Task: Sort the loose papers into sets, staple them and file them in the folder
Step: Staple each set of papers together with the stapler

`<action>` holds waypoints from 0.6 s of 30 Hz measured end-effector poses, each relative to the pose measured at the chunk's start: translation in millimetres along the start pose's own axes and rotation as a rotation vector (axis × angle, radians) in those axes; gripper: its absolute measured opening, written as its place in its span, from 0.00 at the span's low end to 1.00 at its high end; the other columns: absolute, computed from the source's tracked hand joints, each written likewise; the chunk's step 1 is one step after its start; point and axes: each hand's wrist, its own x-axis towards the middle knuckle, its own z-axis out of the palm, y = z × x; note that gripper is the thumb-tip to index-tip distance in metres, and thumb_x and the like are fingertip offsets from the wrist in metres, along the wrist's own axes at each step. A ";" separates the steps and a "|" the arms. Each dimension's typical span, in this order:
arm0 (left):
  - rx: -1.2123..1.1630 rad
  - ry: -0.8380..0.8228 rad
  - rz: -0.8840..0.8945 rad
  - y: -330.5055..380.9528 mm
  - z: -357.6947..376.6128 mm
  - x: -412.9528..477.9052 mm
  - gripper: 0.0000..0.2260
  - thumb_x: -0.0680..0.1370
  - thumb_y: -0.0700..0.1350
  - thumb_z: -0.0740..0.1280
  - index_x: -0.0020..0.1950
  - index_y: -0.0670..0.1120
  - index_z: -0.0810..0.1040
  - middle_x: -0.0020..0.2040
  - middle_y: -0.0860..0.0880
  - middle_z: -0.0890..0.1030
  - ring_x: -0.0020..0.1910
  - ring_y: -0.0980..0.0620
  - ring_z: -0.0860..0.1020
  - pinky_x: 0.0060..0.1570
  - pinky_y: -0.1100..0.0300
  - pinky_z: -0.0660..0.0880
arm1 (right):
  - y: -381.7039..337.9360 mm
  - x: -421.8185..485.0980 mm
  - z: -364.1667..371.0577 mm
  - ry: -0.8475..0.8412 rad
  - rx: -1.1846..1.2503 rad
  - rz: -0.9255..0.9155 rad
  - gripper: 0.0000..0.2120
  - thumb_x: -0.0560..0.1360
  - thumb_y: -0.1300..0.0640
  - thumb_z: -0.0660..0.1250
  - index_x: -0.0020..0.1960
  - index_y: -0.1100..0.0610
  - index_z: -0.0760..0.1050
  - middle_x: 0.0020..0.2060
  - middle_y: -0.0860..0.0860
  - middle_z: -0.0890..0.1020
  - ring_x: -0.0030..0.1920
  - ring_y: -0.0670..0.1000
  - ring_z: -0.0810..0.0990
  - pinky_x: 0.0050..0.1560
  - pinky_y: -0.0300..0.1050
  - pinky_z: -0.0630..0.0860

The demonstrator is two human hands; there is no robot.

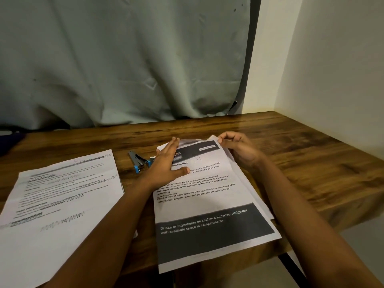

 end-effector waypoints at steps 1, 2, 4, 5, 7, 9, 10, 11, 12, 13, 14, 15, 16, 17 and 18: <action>0.007 0.017 0.012 -0.1 0.2 0.0 0.44 0.74 0.54 0.70 0.79 0.50 0.43 0.79 0.51 0.44 0.77 0.48 0.47 0.75 0.44 0.44 | 0.0 -0.4 -0.1 -0.053 -0.019 0.009 0.12 0.67 0.49 0.75 0.44 0.56 0.80 0.47 0.56 0.81 0.51 0.59 0.79 0.52 0.51 0.76; 0.012 0.037 0.031 -0.6 0.4 0.4 0.45 0.73 0.54 0.71 0.79 0.51 0.43 0.79 0.52 0.42 0.77 0.49 0.44 0.74 0.45 0.42 | 0.2 -0.5 -0.1 -0.107 -0.042 0.028 0.15 0.65 0.44 0.76 0.44 0.54 0.81 0.46 0.55 0.82 0.50 0.56 0.79 0.51 0.48 0.77; 0.024 0.058 0.063 -1.6 0.1 0.8 0.45 0.73 0.54 0.71 0.78 0.52 0.44 0.79 0.52 0.42 0.77 0.50 0.41 0.73 0.46 0.41 | 1.0 -1.1 -1.0 -0.193 -0.057 0.067 0.17 0.66 0.40 0.73 0.43 0.53 0.83 0.47 0.54 0.83 0.49 0.52 0.80 0.49 0.42 0.77; 0.035 0.056 0.073 -2.5 0.1 1.0 0.43 0.73 0.54 0.71 0.78 0.53 0.48 0.79 0.52 0.45 0.77 0.50 0.41 0.73 0.46 0.40 | 1.1 -1.4 -2.3 -0.207 -0.046 0.078 0.17 0.69 0.40 0.70 0.44 0.54 0.83 0.47 0.54 0.83 0.49 0.52 0.81 0.49 0.41 0.77; 0.049 0.053 0.092 -4.2 0.2 2.2 0.35 0.73 0.54 0.71 0.76 0.51 0.58 0.78 0.50 0.53 0.77 0.49 0.44 0.73 0.45 0.40 | -0.1 -1.8 -4.7 -0.196 0.024 0.088 0.18 0.73 0.44 0.65 0.45 0.58 0.82 0.48 0.56 0.84 0.49 0.52 0.82 0.51 0.41 0.78; 0.048 0.064 0.110 -5.8 0.5 3.4 0.28 0.74 0.53 0.71 0.71 0.50 0.67 0.75 0.49 0.63 0.77 0.48 0.48 0.74 0.46 0.40 | 1.1 0.3 -5.0 -0.120 0.035 0.105 0.17 0.77 0.48 0.60 0.48 0.61 0.80 0.50 0.58 0.83 0.52 0.55 0.81 0.55 0.45 0.78; 0.050 0.064 0.112 -7.0 0.9 3.9 0.25 0.74 0.53 0.70 0.69 0.50 0.69 0.73 0.48 0.66 0.77 0.48 0.50 0.74 0.46 0.39 | 4.2 2.5 -5.4 -0.046 -0.008 0.113 0.16 0.77 0.50 0.61 0.50 0.62 0.80 0.51 0.58 0.83 0.53 0.56 0.81 0.58 0.48 0.77; 0.051 0.060 0.109 -8.2 1.3 4.0 0.24 0.74 0.54 0.70 0.68 0.50 0.70 0.72 0.48 0.68 0.77 0.48 0.52 0.74 0.47 0.38 | 9.0 6.0 -7.0 0.052 -0.081 0.118 0.14 0.78 0.51 0.62 0.51 0.61 0.80 0.51 0.57 0.83 0.55 0.57 0.80 0.60 0.51 0.76; 0.047 0.060 0.106 -9.3 1.7 4.3 0.24 0.74 0.54 0.70 0.67 0.51 0.70 0.71 0.48 0.70 0.77 0.49 0.54 0.74 0.46 0.38 | 13.5 8.7 -8.7 0.137 -0.184 0.120 0.12 0.78 0.53 0.64 0.52 0.60 0.80 0.51 0.56 0.83 0.56 0.57 0.80 0.62 0.54 0.74; 0.042 0.060 0.102 -10.5 2.2 4.5 0.24 0.73 0.54 0.70 0.67 0.51 0.70 0.70 0.48 0.70 0.76 0.49 0.56 0.74 0.46 0.38 | 18.2 11.8 -11.1 0.182 -0.313 0.122 0.10 0.77 0.56 0.67 0.54 0.60 0.80 0.52 0.55 0.83 0.56 0.56 0.80 0.63 0.56 0.74; 0.039 0.062 0.101 -10.5 2.2 4.5 0.24 0.73 0.54 0.70 0.67 0.51 0.70 0.70 0.48 0.71 0.76 0.48 0.58 0.74 0.45 0.39 | 21.5 13.9 -12.8 0.174 -0.438 0.131 0.10 0.76 0.57 0.68 0.55 0.60 0.79 0.53 0.54 0.82 0.55 0.54 0.80 0.63 0.55 0.74; 0.039 0.066 0.103 -10.8 2.3 4.5 0.24 0.73 0.54 0.70 0.67 0.51 0.70 0.69 0.48 0.72 0.75 0.48 0.60 0.74 0.44 0.39 | 23.7 15.4 -13.2 0.137 -0.523 0.153 0.12 0.75 0.59 0.69 0.58 0.60 0.77 0.55 0.54 0.81 0.55 0.52 0.79 0.63 0.52 0.74; 0.042 0.070 0.108 -10.3 2.3 4.8 0.24 0.73 0.54 0.70 0.67 0.51 0.71 0.68 0.48 0.73 0.73 0.48 0.62 0.74 0.44 0.40 | 23.4 15.8 -12.5 0.110 -0.554 0.177 0.16 0.74 0.59 0.71 0.61 0.60 0.75 0.57 0.54 0.80 0.56 0.50 0.78 0.62 0.48 0.74; 0.046 0.071 0.109 -9.4 1.8 4.3 0.24 0.74 0.54 0.70 0.67 0.51 0.71 0.67 0.49 0.73 0.73 0.48 0.63 0.74 0.44 0.40 | 22.3 16.4 -11.4 0.106 -0.550 0.193 0.21 0.73 0.59 0.72 0.64 0.60 0.73 0.60 0.54 0.78 0.58 0.50 0.77 0.60 0.46 0.74; 0.050 0.071 0.107 -8.3 1.4 3.9 0.24 0.74 0.53 0.70 0.68 0.51 0.71 0.67 0.49 0.73 0.72 0.49 0.63 0.74 0.44 0.39 | 21.8 16.9 -10.9 0.114 -0.532 0.199 0.26 0.72 0.58 0.73 0.67 0.60 0.70 0.61 0.54 0.77 0.60 0.51 0.75 0.60 0.45 0.74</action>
